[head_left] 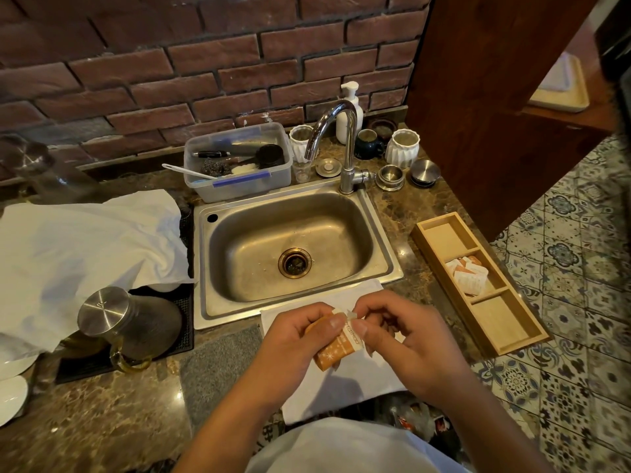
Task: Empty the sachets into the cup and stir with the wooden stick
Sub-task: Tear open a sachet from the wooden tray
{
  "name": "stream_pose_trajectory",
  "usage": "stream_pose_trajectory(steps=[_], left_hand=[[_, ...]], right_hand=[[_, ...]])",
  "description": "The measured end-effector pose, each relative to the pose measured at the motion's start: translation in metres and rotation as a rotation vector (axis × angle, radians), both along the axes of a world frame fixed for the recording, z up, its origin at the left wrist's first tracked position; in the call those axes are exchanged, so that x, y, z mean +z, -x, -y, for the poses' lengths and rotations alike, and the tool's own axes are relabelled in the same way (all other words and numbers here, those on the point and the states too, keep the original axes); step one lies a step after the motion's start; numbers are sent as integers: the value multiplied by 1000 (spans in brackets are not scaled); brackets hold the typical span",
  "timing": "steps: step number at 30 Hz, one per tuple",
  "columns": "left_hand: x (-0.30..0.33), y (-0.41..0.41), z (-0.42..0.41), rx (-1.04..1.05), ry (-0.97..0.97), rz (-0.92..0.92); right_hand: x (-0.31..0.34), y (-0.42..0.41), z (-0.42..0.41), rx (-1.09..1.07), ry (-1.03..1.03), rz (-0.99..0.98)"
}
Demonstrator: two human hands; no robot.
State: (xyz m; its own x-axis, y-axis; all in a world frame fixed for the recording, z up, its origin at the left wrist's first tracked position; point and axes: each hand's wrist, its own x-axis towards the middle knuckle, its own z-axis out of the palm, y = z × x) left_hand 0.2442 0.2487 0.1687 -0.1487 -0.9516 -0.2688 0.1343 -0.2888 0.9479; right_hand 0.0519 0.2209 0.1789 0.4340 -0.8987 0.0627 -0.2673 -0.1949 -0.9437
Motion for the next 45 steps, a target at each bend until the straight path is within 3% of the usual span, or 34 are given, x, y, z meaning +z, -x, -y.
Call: stream_pose_trajectory(steps=[6, 13, 18, 27, 32, 37, 42, 45], left_hand=[[-2, 7, -4, 67, -161, -302], [3, 11, -4, 5, -201, -399], [6, 13, -3, 20, -165, -246], [7, 4, -3, -58, -59, -49], [10, 3, -4, -104, -50, 37], [14, 2, -5, -161, -67, -6], [15, 1, -1, -198, -25, 84], [14, 2, 1, -201, -26, 48]], right_hand=[[-6, -10, -9, -112, 182, -67], [-17, -7, -16, -189, 378, -111], [-9, -5, -18, -177, 17, -13], [0, 7, -9, 105, -289, 59], [-2, 7, -8, 118, -246, 51], [-2, 6, -7, 92, -151, 30], [3, 13, -5, 186, -229, 48], [10, 14, -1, 191, -184, 50]])
